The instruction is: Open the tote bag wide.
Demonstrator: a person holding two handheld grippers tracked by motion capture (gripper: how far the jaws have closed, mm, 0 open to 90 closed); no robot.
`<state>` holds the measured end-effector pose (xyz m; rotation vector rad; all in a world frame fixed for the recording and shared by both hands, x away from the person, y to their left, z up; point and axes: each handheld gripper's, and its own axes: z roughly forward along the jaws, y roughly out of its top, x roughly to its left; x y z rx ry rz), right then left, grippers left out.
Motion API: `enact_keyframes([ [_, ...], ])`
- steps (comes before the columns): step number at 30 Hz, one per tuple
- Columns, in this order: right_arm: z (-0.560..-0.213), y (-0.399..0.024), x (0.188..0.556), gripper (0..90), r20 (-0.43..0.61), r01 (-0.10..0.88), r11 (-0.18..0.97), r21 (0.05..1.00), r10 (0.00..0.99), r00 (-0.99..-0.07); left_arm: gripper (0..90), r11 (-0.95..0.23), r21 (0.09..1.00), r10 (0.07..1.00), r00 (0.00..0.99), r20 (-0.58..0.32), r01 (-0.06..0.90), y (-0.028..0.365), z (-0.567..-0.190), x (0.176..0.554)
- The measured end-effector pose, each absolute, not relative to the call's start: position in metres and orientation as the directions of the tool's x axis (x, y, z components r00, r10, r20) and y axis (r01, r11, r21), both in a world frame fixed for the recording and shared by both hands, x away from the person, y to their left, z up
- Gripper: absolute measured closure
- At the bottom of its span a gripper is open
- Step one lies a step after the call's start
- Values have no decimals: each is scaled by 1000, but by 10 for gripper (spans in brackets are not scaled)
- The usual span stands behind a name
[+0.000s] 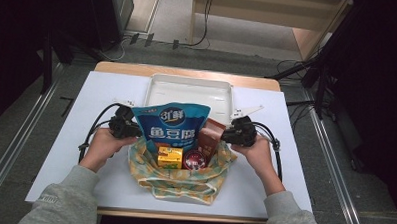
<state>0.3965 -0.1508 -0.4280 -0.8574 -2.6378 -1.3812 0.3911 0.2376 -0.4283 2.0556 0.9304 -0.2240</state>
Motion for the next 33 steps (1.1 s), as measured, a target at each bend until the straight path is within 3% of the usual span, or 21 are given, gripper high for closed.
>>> enact_keyframes([
  [33,-474,-163,394,900,300,580,459,673,547,-782,877,-388,580,578,679,-453,717,238,-469,389],
])
